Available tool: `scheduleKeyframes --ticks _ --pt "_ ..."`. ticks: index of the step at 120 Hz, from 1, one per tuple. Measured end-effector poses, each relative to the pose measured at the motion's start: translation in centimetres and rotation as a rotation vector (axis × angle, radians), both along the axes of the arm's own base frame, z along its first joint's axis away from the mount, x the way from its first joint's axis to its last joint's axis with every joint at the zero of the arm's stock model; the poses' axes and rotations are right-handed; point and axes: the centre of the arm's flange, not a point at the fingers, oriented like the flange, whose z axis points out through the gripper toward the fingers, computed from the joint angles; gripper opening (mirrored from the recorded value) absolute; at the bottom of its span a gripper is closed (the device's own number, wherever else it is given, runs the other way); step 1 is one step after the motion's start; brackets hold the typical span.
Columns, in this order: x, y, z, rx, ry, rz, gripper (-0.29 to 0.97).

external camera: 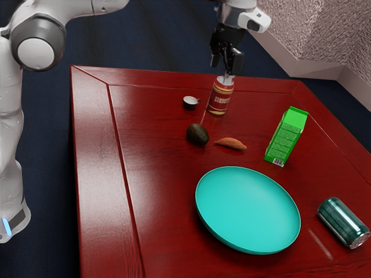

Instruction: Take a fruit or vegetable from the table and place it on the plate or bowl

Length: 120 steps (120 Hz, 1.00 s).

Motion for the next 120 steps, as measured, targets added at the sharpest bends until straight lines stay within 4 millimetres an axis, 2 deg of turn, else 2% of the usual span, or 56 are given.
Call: scheduleKeyframes --ticks 14,32,42,57,64,76,89,100,110,120 --pt "0.0 0.3 -0.1 0.001 0.004 0.008 0.68" --pt "-0.1 1.8 -0.2 0.006 0.018 0.012 0.68" --pt "-0.5 1.6 -0.4 0.007 0.049 -0.029 0.68" --pt "-0.8 0.1 -1.2 0.014 0.093 -0.164 0.68" --pt "-0.7 -0.2 -2.2 0.023 0.121 -0.233 0.68" --pt "-0.2 -1.2 -5.5 0.019 0.172 -0.358 0.68" --pt "0.1 -3.1 -6.5 0.008 0.169 -0.488 0.68" --pt "0.4 -4.1 -8.7 -0.016 0.181 -0.568 0.68" --pt "0.7 -3.3 -9.1 -0.019 0.164 -0.594 0.68" --pt "1.3 -0.7 -9.3 -0.010 0.149 -0.580 0.68"
